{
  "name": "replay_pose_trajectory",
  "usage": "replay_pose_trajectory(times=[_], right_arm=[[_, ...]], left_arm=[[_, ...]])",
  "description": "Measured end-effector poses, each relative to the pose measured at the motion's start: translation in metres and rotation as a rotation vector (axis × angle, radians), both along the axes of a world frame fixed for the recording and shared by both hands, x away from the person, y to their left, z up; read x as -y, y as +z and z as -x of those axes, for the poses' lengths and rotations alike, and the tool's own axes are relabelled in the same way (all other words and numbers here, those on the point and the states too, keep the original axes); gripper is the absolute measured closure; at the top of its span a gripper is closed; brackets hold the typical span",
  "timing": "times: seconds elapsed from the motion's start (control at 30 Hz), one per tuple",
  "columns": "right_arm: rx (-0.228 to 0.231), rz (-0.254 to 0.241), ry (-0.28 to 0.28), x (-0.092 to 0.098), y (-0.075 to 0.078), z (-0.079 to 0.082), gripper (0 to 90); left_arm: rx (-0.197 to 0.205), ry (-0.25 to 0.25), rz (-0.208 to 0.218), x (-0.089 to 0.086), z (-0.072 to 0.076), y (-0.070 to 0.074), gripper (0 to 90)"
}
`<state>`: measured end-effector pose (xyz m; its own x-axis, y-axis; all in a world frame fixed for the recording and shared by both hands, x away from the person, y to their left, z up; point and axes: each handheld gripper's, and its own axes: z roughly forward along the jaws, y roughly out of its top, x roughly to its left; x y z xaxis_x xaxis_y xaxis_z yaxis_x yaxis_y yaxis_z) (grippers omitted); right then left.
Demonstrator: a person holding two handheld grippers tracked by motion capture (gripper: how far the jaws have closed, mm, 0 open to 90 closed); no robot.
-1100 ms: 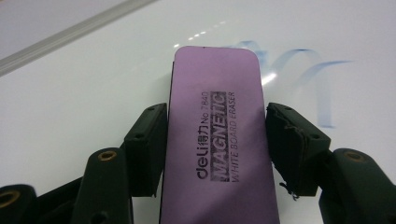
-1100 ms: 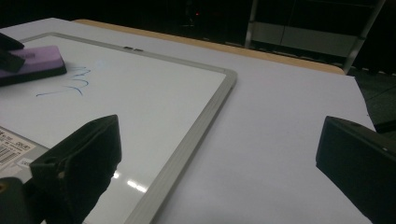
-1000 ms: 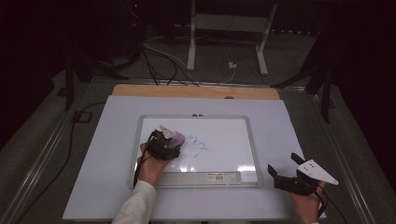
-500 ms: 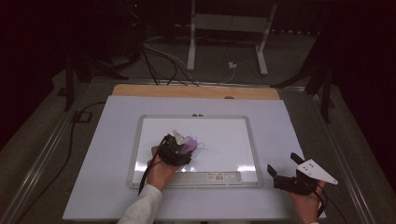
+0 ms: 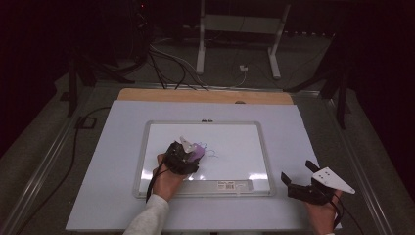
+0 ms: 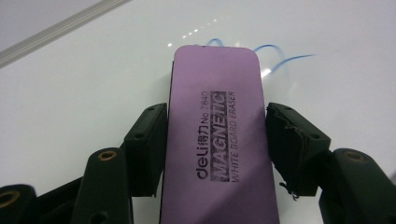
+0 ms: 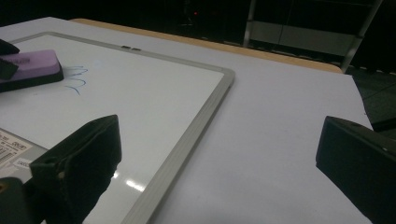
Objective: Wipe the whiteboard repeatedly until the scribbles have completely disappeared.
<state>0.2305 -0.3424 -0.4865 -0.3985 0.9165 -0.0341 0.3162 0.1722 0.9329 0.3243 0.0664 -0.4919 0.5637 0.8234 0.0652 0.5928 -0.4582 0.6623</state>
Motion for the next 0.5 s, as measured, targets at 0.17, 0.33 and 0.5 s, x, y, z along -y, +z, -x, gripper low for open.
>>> replay_pose_trajectory(times=[0.17,0.33,0.5], right_arm=[[-0.004,-0.002,0.002,-0.001,-0.001,0.000,0.7],[-0.001,-0.002,0.004,-0.001,0.000,0.000,0.7],[-0.001,0.000,0.005,-0.002,0.000,0.000,0.7]], left_arm=[[0.001,-0.018,0.004,0.007,0.002,0.000,42.1],[0.009,-0.083,0.016,0.028,0.011,-0.001,42.1],[0.009,-0.134,0.029,0.037,0.015,-0.002,42.0]])
